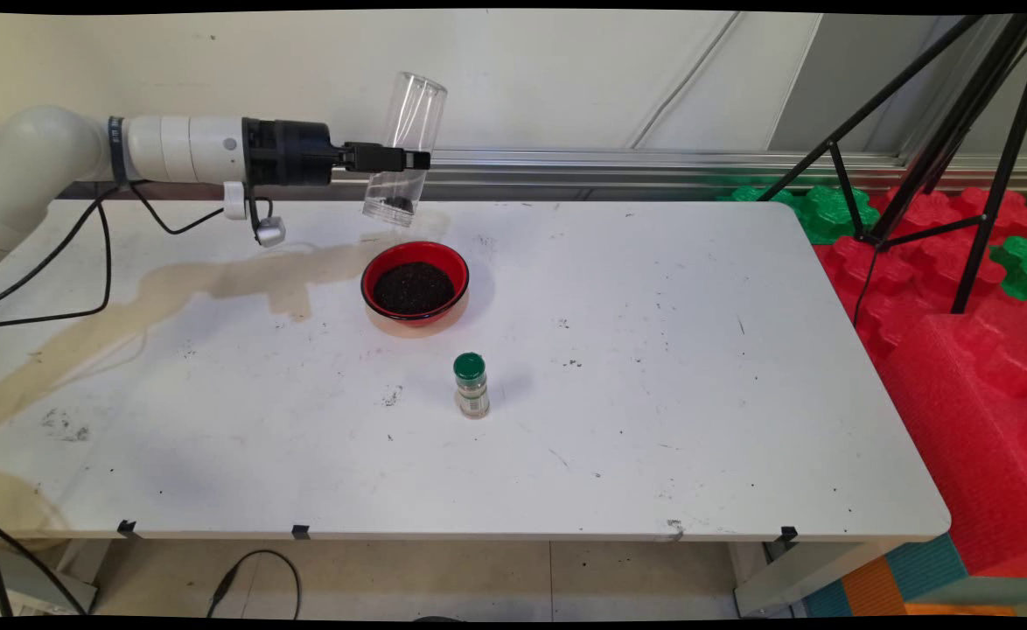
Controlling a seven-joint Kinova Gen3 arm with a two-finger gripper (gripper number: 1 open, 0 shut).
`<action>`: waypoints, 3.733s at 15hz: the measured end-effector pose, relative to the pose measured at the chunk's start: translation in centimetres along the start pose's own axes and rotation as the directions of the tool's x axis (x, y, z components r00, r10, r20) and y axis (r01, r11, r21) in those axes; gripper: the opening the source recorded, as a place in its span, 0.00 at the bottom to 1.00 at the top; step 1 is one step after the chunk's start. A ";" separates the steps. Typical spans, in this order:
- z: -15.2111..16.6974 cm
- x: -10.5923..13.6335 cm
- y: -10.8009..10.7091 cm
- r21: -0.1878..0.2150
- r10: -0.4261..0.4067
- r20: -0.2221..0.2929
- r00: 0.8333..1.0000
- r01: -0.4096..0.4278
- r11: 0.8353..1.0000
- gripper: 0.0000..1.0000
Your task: Pour the black seasoning powder in the red bowl
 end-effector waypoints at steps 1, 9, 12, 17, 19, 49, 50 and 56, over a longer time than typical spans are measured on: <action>0.0 0.0 0.0 0.001 0.004 0.001 1.000 -0.004 1.000 0.00; -0.4 -0.1 -0.4 0.013 0.057 0.010 0.998 -0.057 0.998 0.00; -0.5 -0.2 -0.5 0.017 0.077 0.013 0.997 -0.078 0.997 0.00; -0.8 -0.1 -0.7 0.024 0.106 0.015 0.994 -0.106 0.994 0.00; -0.9 -0.1 -0.8 0.026 0.113 0.015 0.994 -0.113 0.993 0.00; -1.2 0.8 -0.3 -0.022 -0.228 0.005 0.974 0.228 0.973 0.00; -1.2 0.8 -0.3 -0.023 -0.246 0.006 0.969 0.246 0.969 0.00; -1.1 0.8 -0.1 -0.035 -0.400 0.021 0.916 0.400 0.916 0.00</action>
